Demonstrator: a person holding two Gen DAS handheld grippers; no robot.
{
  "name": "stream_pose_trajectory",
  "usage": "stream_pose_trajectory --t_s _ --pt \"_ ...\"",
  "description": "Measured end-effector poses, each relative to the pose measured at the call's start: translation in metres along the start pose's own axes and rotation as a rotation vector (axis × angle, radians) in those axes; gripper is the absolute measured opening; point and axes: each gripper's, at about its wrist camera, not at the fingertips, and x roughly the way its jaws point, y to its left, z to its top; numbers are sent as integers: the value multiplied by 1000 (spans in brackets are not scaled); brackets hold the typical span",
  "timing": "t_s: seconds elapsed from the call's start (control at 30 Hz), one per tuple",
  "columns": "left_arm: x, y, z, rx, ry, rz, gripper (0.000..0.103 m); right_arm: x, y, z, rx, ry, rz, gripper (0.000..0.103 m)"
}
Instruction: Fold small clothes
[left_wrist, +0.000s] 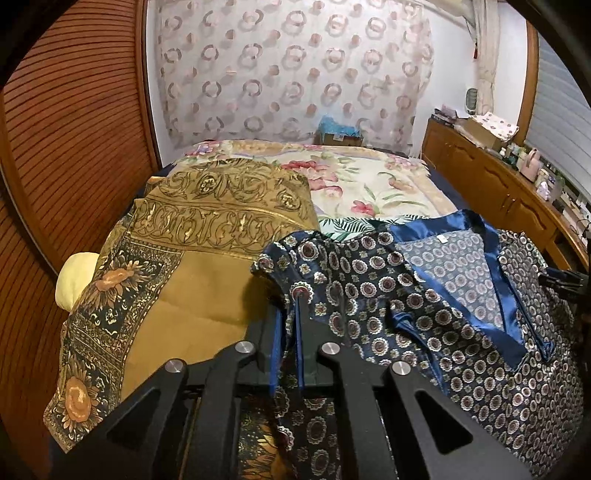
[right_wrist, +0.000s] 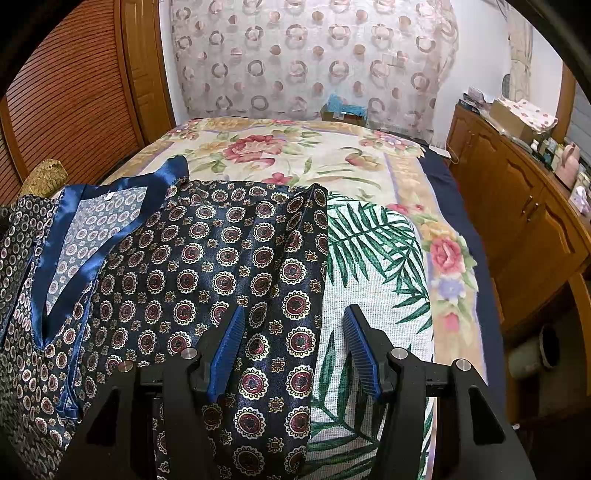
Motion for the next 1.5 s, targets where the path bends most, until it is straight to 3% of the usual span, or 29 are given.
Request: stream_pose_trajectory --t_s 0.47,0.53,0.57,0.6,0.67,0.93,1.23,1.5 --pt "-49 -30 4 47 -121 -92 2 28 -18 35 27 45 36 58" --pt "-53 -35 4 54 -127 -99 2 32 -16 39 2 49 39 45" --pt "-57 -37 4 56 -132 -106 2 33 -15 40 -11 50 36 23" --pt "-61 -39 3 57 -137 -115 2 33 -14 41 -16 54 51 12" --pt "-69 -43 2 56 -150 -126 2 31 -13 41 -16 49 68 4" --pt "-116 -49 -11 55 -225 -187 2 -40 -8 22 4 -146 83 2" --pt "-162 -51 -43 64 -252 -198 2 -112 -6 -30 3 -215 105 1" --pt "-224 -41 -94 38 -301 -205 2 -181 9 -97 -17 -276 122 1"
